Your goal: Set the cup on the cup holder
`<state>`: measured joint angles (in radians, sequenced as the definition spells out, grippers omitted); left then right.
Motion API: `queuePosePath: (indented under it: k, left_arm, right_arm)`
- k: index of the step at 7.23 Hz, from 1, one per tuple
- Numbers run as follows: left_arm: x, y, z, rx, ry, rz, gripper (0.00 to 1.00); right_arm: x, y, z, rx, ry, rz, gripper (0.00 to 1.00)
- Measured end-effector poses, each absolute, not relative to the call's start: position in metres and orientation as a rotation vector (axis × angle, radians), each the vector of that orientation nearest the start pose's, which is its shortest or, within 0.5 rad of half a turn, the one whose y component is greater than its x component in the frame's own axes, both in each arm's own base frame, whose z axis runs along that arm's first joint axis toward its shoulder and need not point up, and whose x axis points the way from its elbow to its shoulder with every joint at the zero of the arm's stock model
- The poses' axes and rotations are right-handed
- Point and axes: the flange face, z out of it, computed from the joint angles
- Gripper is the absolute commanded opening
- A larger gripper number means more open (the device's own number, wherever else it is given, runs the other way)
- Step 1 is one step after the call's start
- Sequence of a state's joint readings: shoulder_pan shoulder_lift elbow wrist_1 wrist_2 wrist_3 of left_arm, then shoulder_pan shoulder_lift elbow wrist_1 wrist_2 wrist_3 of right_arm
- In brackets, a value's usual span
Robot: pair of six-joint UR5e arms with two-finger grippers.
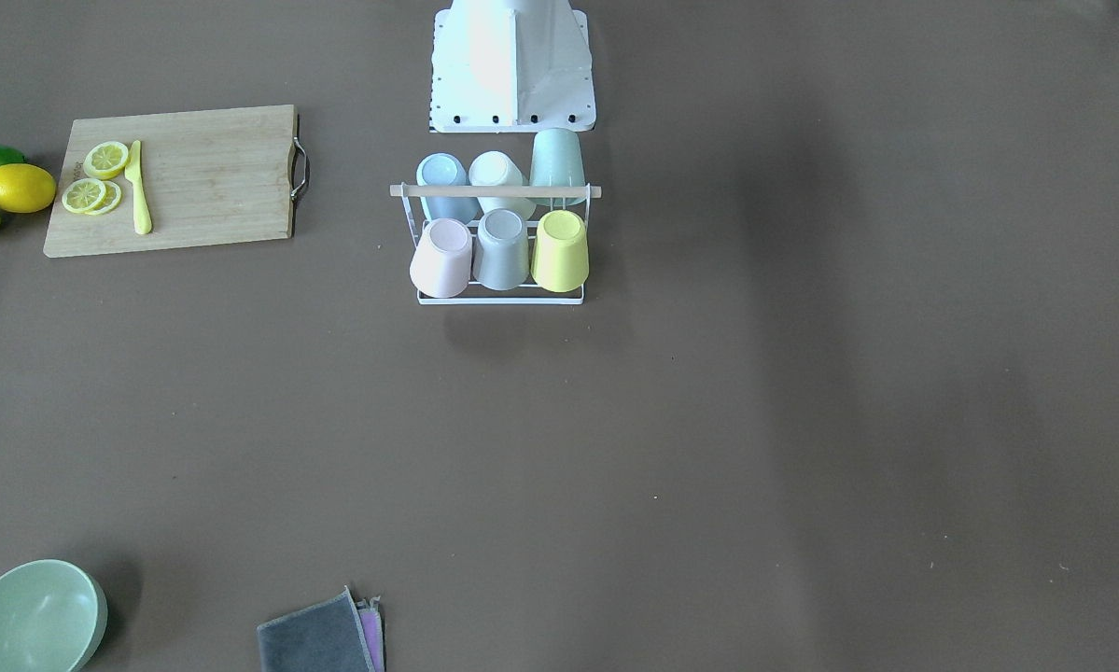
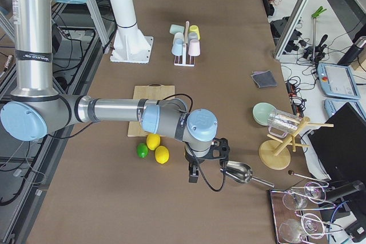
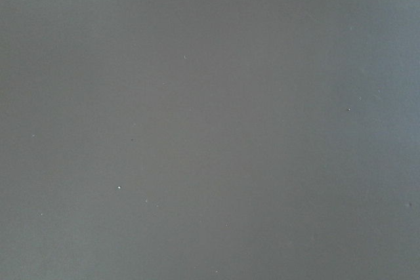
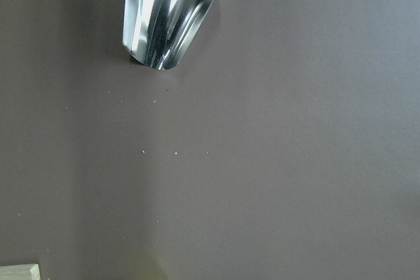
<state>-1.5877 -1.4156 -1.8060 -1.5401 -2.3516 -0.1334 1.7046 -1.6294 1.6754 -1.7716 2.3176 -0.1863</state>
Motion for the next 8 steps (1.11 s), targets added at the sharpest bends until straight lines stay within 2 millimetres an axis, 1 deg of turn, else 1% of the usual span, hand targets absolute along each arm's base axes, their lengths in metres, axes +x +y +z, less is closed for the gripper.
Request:
queuePosePath:
  k: [5, 8]
  left_arm:
    - [-0.07, -0.43, 0.617, 0.002, 0.783, -0.122, 0.99]
    - [-0.07, -0.432, 0.617, 0.002, 0.784, -0.121, 0.99]
  right_arm:
    - [0.124, -0.434, 0.688, -0.074, -0.77, 0.034, 1.0]
    - [0.125, -0.433, 0.693, -0.085, -0.763, 0.036, 1.0]
